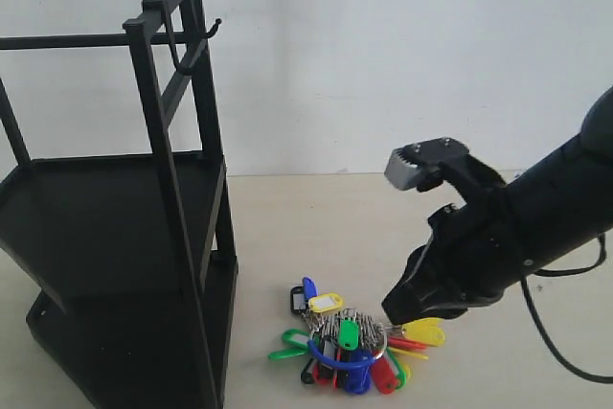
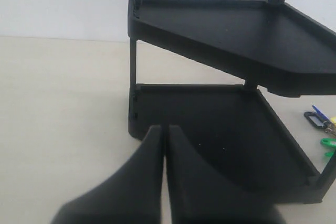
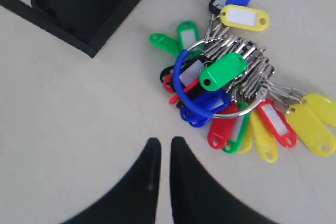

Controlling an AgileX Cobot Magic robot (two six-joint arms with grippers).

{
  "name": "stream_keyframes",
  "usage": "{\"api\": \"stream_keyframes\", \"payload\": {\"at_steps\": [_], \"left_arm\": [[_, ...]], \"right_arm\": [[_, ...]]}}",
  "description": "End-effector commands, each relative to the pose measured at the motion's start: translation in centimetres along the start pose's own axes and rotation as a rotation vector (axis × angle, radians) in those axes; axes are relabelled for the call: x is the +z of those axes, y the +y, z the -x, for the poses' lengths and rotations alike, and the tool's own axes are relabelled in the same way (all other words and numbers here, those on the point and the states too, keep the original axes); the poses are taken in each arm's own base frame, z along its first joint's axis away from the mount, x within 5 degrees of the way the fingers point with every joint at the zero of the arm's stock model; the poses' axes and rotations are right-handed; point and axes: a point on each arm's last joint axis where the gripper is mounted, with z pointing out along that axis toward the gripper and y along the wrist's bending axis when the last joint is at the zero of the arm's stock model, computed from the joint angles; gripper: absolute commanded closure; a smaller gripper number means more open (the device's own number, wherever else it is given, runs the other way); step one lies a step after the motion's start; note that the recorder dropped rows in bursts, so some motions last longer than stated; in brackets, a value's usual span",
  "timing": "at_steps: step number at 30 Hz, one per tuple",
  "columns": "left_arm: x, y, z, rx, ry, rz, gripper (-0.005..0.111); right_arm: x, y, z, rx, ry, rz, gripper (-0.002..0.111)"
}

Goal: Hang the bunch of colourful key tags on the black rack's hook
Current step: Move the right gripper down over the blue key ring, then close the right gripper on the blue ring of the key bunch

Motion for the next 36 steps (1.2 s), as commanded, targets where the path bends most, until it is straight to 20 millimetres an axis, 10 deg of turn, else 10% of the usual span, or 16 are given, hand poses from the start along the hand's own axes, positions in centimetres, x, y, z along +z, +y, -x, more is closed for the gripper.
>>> {"api": "stream_keyframes", "payload": {"at_steps": [1,4,36], "left_arm": [[0.0,0.0,0.0,0.008,-0.008,0.004,0.102],[0.0,0.0,0.0,0.008,-0.008,0.004,0.102],[0.0,0.0,0.0,0.008,-0.008,0.004,0.102]], "right_arm": [[2.6,0.3,0.8,-0.123,-0.014,-0.038,0.073],[4.6,1.3,1.0,-0.205,-0.011,-0.055,0.058],[10.2,0.2,-0.5,-0.622,0.095,-0.156,0.058]]}}
